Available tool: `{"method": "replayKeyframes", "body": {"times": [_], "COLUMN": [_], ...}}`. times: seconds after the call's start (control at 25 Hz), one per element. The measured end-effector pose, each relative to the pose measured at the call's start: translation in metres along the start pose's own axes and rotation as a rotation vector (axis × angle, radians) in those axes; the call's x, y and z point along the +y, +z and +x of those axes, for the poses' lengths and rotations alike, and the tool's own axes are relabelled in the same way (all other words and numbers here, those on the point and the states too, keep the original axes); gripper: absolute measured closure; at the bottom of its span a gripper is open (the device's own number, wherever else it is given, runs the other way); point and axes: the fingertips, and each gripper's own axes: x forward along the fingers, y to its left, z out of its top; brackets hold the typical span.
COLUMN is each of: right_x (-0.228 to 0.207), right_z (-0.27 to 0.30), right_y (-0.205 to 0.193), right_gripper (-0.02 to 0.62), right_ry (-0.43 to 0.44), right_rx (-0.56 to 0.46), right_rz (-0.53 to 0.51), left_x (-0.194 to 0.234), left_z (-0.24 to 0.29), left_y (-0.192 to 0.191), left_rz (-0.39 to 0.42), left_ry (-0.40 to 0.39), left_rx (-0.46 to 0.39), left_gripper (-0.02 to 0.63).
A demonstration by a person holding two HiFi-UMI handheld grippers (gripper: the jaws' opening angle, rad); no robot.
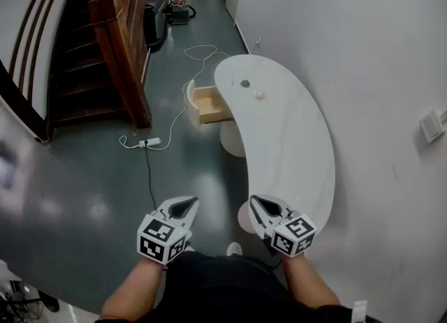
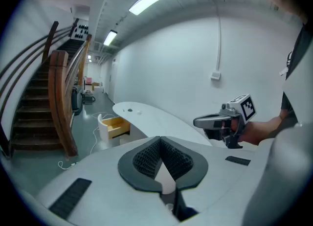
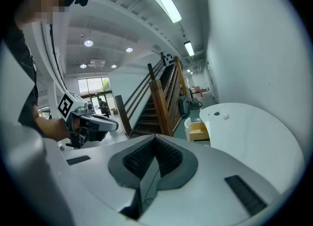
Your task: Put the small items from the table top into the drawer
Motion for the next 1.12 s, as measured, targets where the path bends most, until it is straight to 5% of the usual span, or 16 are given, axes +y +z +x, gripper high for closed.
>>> {"method": "replayKeyframes", "body": {"times": [0.72,1.12], "right_x": [0.033,0.072], "right_z": [0.024,0.057], "right_y": [0.001,-0.001], "right_gripper": [0.597,0.597], "right_ry": [0.035,-0.022], "right_rx": [-0.014,0.002], "right_rz": [0.0,-0.009], "left_x": [0.023,0.061], "left_z": [-0.007,-0.034], "left_y": [-0.005,-0.015], "left_rz": [0.04,0.055], "left_ry": [-0.043,-0.086], "left_rx": [0.027,0.031], "left_gripper": [0.592,0.592]}}
